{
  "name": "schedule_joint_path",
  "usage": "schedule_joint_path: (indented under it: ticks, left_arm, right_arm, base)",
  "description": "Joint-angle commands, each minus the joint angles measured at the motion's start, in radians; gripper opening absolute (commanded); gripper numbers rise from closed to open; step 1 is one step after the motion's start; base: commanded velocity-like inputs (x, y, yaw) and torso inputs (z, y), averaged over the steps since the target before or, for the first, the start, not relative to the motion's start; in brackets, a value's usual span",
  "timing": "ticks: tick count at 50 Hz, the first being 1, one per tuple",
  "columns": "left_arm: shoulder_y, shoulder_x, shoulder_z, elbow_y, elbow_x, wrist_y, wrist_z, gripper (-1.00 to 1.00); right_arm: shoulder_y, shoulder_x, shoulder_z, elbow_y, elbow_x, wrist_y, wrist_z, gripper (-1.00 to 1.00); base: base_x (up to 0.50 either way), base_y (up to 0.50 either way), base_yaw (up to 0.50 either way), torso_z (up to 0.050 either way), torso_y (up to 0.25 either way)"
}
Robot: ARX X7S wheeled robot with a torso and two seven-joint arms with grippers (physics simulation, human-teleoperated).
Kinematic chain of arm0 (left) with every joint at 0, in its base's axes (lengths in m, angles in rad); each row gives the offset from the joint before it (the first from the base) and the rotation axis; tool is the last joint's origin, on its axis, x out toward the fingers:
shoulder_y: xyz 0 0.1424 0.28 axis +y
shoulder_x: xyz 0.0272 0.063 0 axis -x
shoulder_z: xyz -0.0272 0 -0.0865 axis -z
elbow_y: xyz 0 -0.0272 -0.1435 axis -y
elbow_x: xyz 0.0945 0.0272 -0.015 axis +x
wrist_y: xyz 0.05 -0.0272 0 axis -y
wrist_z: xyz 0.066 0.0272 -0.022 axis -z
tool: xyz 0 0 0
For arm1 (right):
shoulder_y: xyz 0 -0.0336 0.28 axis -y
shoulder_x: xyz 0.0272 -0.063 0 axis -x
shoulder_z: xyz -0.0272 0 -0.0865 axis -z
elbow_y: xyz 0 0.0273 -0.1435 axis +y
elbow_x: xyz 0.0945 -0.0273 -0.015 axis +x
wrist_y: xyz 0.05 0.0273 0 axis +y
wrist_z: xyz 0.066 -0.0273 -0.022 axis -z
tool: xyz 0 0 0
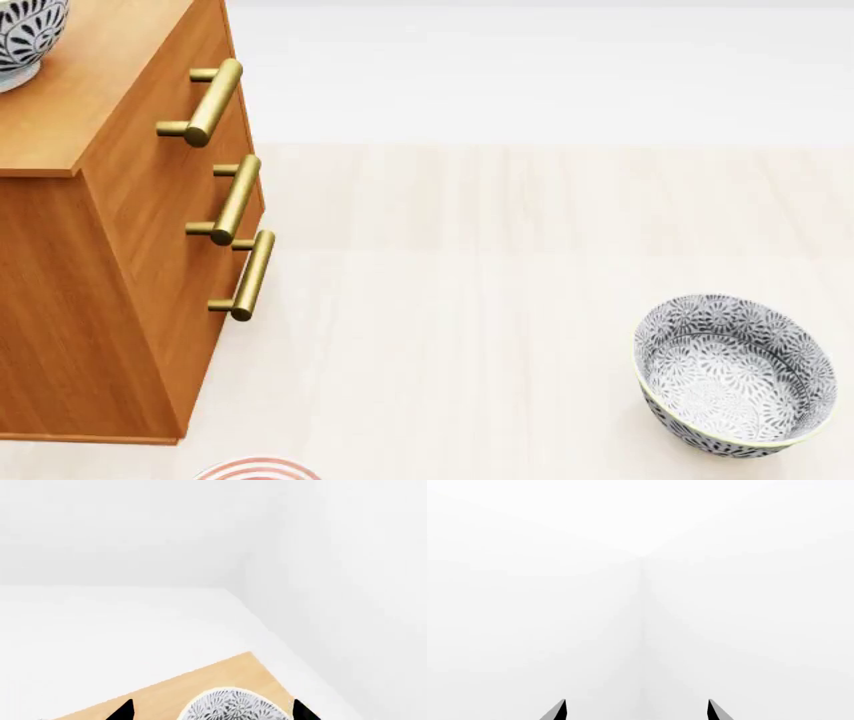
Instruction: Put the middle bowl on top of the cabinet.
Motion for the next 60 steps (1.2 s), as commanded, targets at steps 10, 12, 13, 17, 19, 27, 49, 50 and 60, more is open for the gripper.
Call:
schedule_joint_path:
  ticks: [10, 12, 13, 17, 19, 27, 49, 50, 60]
  left_arm:
    - [-0.139, -0.075, 0.113, 0.436, 0.324, 0.374, 0.007, 1.00]
    - [-0.144, -0.080, 0.124, 0.466, 0.360, 0.413, 0.000, 1.00]
    - [-0.150, -0.084, 0.134, 0.491, 0.386, 0.438, -0.008, 1.00]
    - [-0.170, -0.101, 0.149, 0.563, 0.443, 0.501, -0.046, 1.00]
    - [-0.183, -0.103, 0.178, 0.595, 0.490, 0.530, -0.084, 1.00]
    - [-0.205, -0.128, 0.220, 0.742, 0.689, 0.704, -0.176, 1.00]
    - [-0.182, -0.381, 0.059, 1.129, 1.622, 0.742, -0.672, 1.00]
    - [-0.157, -0.400, 0.031, 1.151, 1.650, 0.730, -0.671, 1.00]
    - [0.103, -0.567, -0.287, 1.330, 1.898, 0.466, -0.671, 1.00]
  right_arm:
    - [0.005, 0.000, -0.001, -0.003, -0.002, 0.006, -0.013, 1.00]
    - [0.003, 0.000, -0.001, -0.002, -0.001, 0.003, -0.013, 1.00]
    - [0.002, 0.000, 0.000, -0.002, -0.001, 0.002, -0.013, 1.00]
    - [0.001, 0.000, 0.001, -0.001, 0.002, 0.001, -0.014, 1.00]
    - [-0.001, -0.001, 0.003, -0.001, 0.003, -0.002, -0.016, 1.00]
    - [-0.006, -0.002, 0.011, 0.003, 0.010, -0.012, -0.022, 1.00]
    - [-0.006, -0.013, 0.024, 0.008, 0.018, -0.023, -0.042, 1.00]
    - [-0.008, -0.016, 0.029, 0.010, 0.022, -0.028, -0.045, 1.00]
    - [-0.011, -0.028, 0.044, 0.013, 0.034, -0.040, -0.062, 1.00]
  base:
    - [0.00, 0.00, 0.00, 0.000, 0.000]
    - [0.00, 0.00, 0.00, 0.000, 0.000]
    - [0.00, 0.00, 0.00, 0.000, 0.000]
    - [0.00, 0.00, 0.00, 0.000, 0.000]
    - [0.00, 0.00, 0.00, 0.000, 0.000]
    - [0.00, 0.00, 0.00, 0.000, 0.000]
    - [0.00, 0.00, 0.00, 0.000, 0.000]
    - [0.00, 0.00, 0.00, 0.000, 0.000]
    - [0.00, 0.00, 0.00, 0.000, 0.000]
